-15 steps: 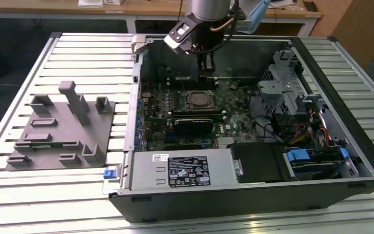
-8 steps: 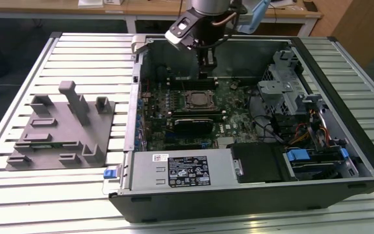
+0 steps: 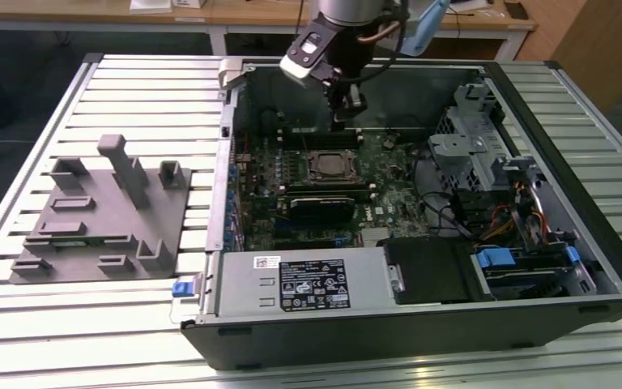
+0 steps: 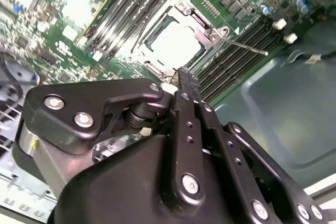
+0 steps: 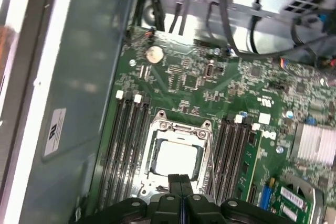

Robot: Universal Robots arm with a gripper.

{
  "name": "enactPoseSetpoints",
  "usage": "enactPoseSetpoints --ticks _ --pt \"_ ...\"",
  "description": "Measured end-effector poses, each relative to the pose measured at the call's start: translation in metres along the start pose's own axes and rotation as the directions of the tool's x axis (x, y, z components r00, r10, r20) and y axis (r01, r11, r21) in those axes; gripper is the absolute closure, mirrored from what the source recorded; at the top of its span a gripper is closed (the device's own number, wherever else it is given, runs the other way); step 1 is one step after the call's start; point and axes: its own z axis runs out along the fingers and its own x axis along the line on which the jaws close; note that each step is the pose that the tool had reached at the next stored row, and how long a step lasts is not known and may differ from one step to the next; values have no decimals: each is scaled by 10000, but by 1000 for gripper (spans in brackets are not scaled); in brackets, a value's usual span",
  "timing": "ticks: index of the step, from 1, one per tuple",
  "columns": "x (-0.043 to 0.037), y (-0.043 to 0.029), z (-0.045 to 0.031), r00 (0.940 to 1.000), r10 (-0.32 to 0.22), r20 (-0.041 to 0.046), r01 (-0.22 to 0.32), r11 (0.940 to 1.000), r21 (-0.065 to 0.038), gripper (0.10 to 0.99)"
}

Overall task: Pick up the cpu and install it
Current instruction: 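Install the first cpu locking lever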

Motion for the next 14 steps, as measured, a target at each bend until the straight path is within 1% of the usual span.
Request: enactPoseSetpoints --ticks 2,5,9,14 --pt "0 0 0 9993 -377 -7 377 9993 -5 980" --pt "0 0 1 9958 -920 -17 920 9958 -14 980" --pt "0 0 1 9878 -1559 -28 1559 9878 -25 980" --pt "0 0 1 9774 -2112 -37 2112 9774 -35 980"
